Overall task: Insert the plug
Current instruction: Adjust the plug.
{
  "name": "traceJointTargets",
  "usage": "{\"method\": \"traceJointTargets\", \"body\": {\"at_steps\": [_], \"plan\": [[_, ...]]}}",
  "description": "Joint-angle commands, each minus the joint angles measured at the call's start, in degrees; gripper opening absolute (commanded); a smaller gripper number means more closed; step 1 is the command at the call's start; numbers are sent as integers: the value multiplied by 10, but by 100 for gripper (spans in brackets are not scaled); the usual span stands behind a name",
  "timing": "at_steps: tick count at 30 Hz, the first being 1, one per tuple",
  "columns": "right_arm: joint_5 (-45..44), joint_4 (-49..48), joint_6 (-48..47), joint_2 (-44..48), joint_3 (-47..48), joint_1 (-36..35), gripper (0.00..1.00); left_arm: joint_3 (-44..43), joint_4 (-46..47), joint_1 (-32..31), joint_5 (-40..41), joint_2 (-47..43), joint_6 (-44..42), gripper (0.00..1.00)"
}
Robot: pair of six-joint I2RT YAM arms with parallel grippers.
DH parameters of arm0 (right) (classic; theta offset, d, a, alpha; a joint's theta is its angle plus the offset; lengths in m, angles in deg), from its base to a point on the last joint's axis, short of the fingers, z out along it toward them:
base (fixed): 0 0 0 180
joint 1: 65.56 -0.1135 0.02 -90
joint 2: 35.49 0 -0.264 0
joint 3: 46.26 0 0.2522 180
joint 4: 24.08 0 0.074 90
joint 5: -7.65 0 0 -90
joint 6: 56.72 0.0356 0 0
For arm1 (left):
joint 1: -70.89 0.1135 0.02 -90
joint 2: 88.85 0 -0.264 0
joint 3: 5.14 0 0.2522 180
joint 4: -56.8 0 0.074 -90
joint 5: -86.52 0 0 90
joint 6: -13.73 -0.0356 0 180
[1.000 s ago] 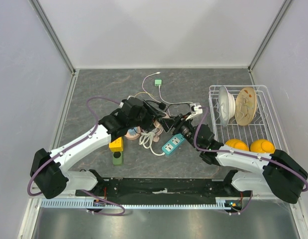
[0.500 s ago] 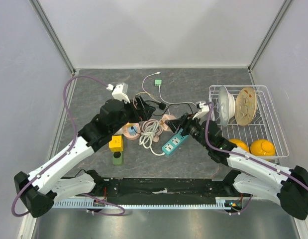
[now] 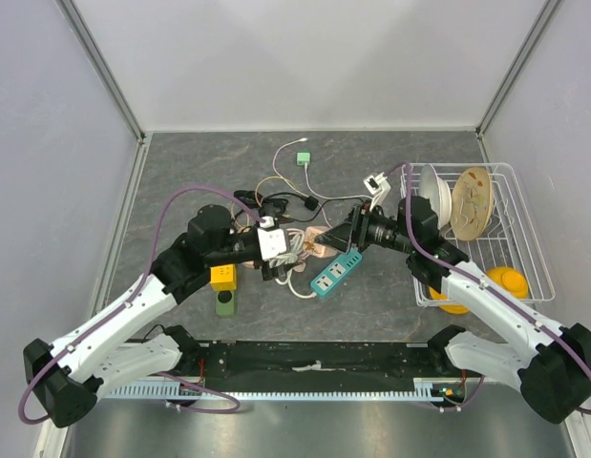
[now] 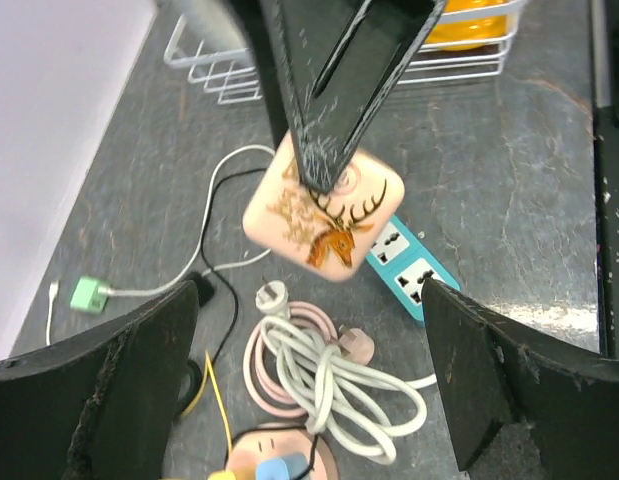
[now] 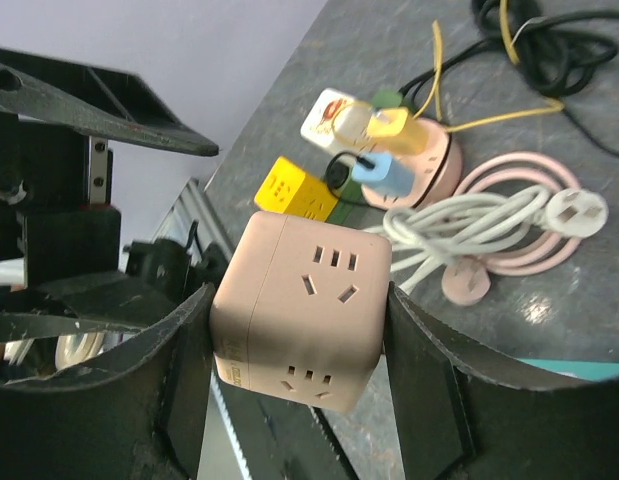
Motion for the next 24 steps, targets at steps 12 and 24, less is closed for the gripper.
{"method": "traceJointTargets", "body": {"at_steps": [12, 24], "plan": [[120, 34, -45, -21, 46, 0, 0, -112, -92, -44, -96, 104, -174, 96], [99, 17, -26, -38, 47, 0, 0, -138, -135, -85, -15, 146, -190, 94]]}}
